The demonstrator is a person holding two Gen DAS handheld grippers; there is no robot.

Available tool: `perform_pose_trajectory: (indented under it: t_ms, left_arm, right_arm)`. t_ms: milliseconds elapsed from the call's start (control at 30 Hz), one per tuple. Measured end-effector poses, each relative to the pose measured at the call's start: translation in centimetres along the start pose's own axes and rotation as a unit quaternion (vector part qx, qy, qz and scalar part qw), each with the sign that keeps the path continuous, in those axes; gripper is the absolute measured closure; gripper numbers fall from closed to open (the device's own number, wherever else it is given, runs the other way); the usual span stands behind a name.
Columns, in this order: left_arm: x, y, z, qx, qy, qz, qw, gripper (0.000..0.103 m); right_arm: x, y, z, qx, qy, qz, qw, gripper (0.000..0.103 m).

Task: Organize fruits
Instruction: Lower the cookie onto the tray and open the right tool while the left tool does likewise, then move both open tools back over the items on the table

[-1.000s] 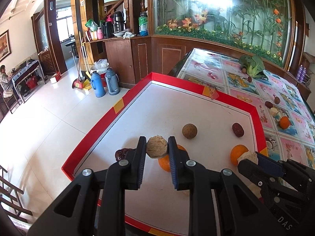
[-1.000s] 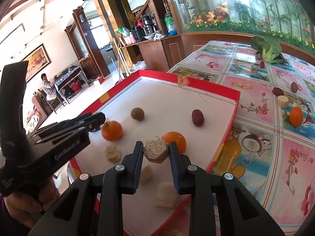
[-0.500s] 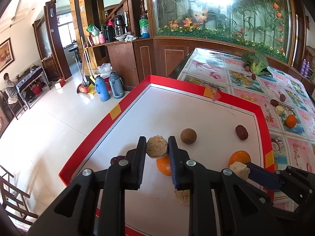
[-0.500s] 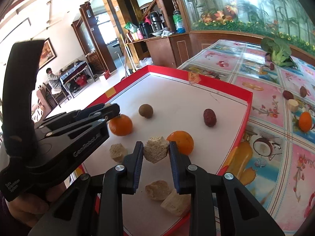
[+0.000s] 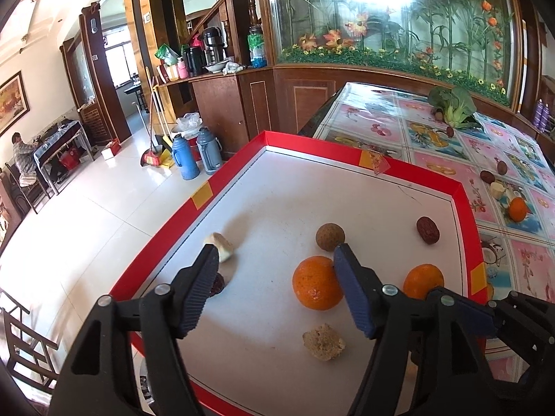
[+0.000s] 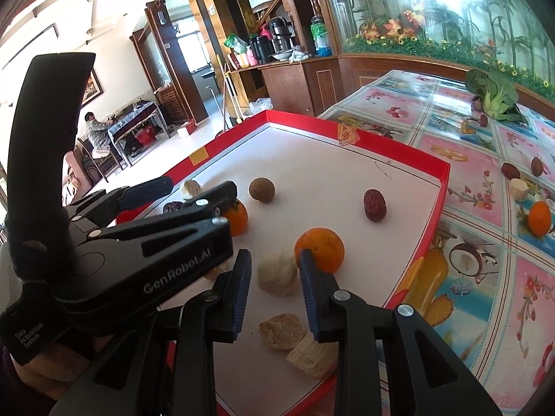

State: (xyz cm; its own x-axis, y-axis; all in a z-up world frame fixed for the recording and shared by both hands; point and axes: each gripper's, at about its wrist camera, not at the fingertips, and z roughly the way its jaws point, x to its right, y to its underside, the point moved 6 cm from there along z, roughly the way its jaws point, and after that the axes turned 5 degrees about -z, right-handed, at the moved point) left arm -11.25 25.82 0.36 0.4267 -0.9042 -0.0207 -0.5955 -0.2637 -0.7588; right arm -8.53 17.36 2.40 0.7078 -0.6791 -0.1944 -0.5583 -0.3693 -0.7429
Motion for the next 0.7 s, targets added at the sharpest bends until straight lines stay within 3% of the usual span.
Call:
perform_pose_trajectory:
  t_ms: [467, 700]
  left_arm:
    - [-0.2, -0.1, -0.4, -0.003, 0.009, -0.02, 0.9998, 0.016]
    - [-0.4, -0.9, -1.3, 0.013, 0.015, -0.035, 0.9992, 0.012]
  right_arm:
    - [0.8, -0.3, -0.6, 0.004, 0.024, 0.003, 1.0, 0.041]
    - [1.7, -0.7, -1.1, 0.015, 0.027, 0.026, 0.999, 0.04]
